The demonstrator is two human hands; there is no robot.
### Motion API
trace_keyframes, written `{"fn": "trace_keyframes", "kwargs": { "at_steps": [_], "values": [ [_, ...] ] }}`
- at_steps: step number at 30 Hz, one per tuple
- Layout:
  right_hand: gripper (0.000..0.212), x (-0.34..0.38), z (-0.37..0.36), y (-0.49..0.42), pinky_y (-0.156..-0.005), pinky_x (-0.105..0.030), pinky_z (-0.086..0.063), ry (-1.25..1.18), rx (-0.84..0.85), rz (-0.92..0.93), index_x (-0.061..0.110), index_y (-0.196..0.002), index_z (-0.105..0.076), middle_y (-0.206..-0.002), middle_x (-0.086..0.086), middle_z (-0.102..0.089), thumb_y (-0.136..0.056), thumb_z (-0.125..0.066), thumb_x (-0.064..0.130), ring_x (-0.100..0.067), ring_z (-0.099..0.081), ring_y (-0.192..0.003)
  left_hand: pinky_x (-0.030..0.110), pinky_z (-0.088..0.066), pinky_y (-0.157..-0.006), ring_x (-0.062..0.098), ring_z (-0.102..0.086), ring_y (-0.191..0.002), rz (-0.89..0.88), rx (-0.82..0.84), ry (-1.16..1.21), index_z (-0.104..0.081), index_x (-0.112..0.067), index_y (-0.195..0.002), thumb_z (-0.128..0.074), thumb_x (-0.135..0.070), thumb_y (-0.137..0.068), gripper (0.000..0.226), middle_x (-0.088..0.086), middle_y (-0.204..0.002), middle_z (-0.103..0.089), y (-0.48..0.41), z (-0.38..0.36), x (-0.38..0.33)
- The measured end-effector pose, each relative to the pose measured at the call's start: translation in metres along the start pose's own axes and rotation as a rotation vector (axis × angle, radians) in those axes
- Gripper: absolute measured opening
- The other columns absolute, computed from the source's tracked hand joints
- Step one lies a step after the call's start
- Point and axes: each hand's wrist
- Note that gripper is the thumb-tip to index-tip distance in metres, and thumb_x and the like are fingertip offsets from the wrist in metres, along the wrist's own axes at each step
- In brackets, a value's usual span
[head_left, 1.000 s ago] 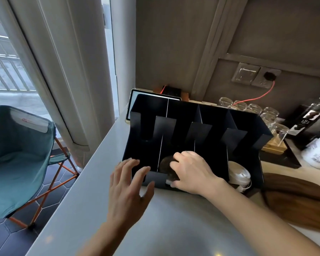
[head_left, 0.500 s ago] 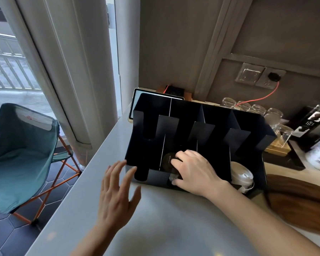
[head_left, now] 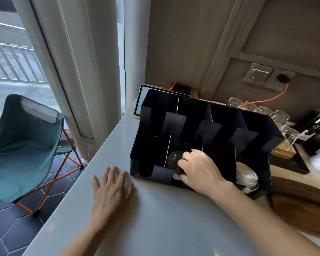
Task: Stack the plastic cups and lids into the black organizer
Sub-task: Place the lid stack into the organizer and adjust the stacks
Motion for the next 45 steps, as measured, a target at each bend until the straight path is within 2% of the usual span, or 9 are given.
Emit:
{"fn": "trace_keyframes", "kwargs": {
  "at_steps": [5,9,11,14,17,24,45],
  "values": [
    [0.029,0.002,0.001,0.001,-0.102,-0.041,-0.048,-0.026,-0.001,0.002,0.015,-0.08,-0.07,-0.075,0.0,-0.058,-0.073,-0.076,0.043,-0.025,-0.061,-0.073,0.071,-0.031,-0.107,0.041,-0.05,-0.134,-0.003,-0.01,0.0,-0.065,-0.022,-0.124,-0.033,-0.056,-0.091,0.057,0.018,-0.138,-0.059,0.0,0.0,0.0],
    [0.036,0.006,0.007,0.002,-0.078,-0.037,-0.052,-0.075,-0.026,-0.024,0.015,-0.085,-0.066,-0.084,0.001,-0.057,-0.075,-0.071,0.049,-0.022,-0.054,-0.076,0.071,-0.031,-0.108,0.041,-0.05,-0.134,-0.008,-0.011,0.002,-0.064,-0.022,-0.124,-0.034,-0.056,-0.091,0.055,0.017,-0.138,-0.059,0.001,0.0,0.0],
    [0.037,0.008,0.011,0.001,-0.073,-0.036,-0.05,-0.054,-0.031,-0.019,0.014,-0.09,-0.064,-0.093,0.0,-0.058,-0.078,-0.069,0.049,-0.022,-0.053,-0.083,0.07,-0.03,-0.108,0.041,-0.049,-0.135,-0.007,-0.011,0.004,-0.063,-0.022,-0.124,-0.034,-0.056,-0.091,0.055,0.017,-0.138,-0.058,0.001,0.0,0.0],
    [0.039,0.009,0.016,-0.005,-0.065,-0.031,-0.038,-0.011,0.004,-0.014,0.013,-0.099,-0.063,-0.102,0.0,-0.054,-0.084,-0.065,0.05,-0.022,-0.051,-0.092,0.07,-0.029,-0.109,0.04,-0.048,-0.136,-0.007,-0.005,0.002,-0.063,-0.023,-0.124,-0.034,-0.056,-0.091,0.055,0.016,-0.138,-0.058,0.0,0.0,0.001],
    [0.039,0.009,0.017,-0.01,-0.064,-0.031,-0.034,0.033,0.043,0.001,0.013,-0.103,-0.063,-0.105,-0.002,-0.054,-0.089,-0.061,0.049,-0.022,-0.051,-0.095,0.07,-0.028,-0.109,0.04,-0.047,-0.136,-0.008,-0.006,0.008,-0.063,-0.023,-0.124,-0.033,-0.055,-0.091,0.055,0.016,-0.138,-0.057,0.001,0.001,0.001],
    [0.038,0.013,0.01,-0.007,-0.06,-0.032,-0.038,-0.01,0.068,0.013,0.015,-0.111,-0.059,-0.107,-0.002,-0.052,-0.091,-0.062,0.047,-0.021,-0.052,-0.095,0.071,-0.03,-0.108,0.041,-0.049,-0.134,-0.013,-0.015,0.014,-0.063,-0.021,-0.124,-0.035,-0.052,-0.091,0.053,0.018,-0.136,-0.059,0.001,-0.002,0.002],
    [0.037,0.012,0.008,0.001,-0.06,-0.032,-0.035,-0.039,0.0,0.036,0.013,-0.101,-0.057,-0.1,-0.002,-0.053,-0.085,-0.069,0.045,-0.022,-0.049,-0.092,0.068,-0.026,-0.112,0.04,-0.044,-0.139,-0.002,-0.017,0.015,-0.061,-0.024,-0.126,-0.035,-0.053,-0.092,0.051,0.015,-0.14,-0.056,0.001,-0.002,0.001]
  ]
}}
Point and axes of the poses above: each hand's wrist, its own y-axis away from the middle knuckle, its own z-axis out of the back of the hand, x = y × z
